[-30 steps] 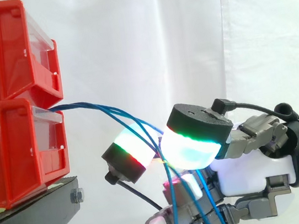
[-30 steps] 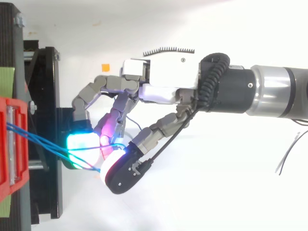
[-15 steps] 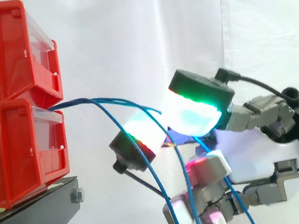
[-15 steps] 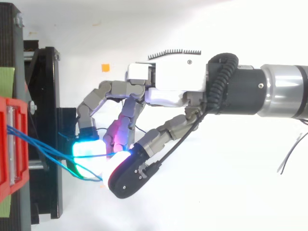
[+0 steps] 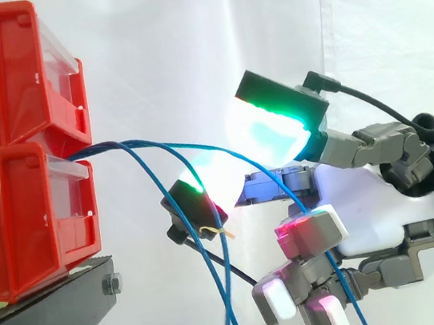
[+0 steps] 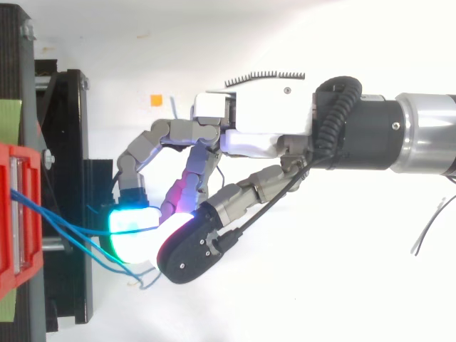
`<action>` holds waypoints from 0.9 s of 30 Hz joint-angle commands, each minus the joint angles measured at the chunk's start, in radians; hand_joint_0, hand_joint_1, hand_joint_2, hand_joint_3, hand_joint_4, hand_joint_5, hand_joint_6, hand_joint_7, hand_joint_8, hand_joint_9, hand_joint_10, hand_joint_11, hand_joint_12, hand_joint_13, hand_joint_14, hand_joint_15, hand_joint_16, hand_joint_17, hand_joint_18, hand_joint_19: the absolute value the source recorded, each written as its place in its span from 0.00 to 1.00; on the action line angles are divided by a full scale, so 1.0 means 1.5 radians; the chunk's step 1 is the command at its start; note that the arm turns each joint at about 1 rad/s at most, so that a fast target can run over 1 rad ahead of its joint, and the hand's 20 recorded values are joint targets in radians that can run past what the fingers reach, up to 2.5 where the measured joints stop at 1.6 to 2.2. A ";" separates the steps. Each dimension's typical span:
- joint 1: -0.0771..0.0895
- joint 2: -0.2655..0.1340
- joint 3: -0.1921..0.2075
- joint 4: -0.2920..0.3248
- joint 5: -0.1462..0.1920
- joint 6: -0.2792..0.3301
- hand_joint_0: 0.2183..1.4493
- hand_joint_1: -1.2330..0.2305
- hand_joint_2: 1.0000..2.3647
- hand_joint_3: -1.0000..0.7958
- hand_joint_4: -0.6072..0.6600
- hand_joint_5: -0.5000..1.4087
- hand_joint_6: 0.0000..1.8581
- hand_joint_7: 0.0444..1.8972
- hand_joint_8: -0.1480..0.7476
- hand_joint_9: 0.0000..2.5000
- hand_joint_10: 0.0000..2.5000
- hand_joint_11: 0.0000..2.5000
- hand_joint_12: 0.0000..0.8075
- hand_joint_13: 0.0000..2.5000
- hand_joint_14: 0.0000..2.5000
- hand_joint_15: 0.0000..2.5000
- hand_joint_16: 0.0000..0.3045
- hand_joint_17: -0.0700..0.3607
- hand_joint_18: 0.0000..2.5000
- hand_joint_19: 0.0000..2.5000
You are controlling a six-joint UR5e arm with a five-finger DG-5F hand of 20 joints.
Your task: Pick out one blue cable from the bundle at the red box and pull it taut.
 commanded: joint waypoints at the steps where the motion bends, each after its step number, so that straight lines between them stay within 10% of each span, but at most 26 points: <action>1: 0.001 0.000 0.000 0.000 0.000 0.000 0.19 0.38 0.00 0.28 0.36 0.24 0.46 0.46 0.50 0.53 0.01 0.29 0.42 0.40 0.01 0.19 0.17 0.43 0.44 0.24; 27: 0.001 0.000 0.001 0.000 0.001 0.002 0.29 0.37 0.01 0.36 0.35 0.24 0.46 0.49 0.48 0.54 0.01 0.30 0.38 0.40 0.01 0.20 0.14 0.39 0.42 0.27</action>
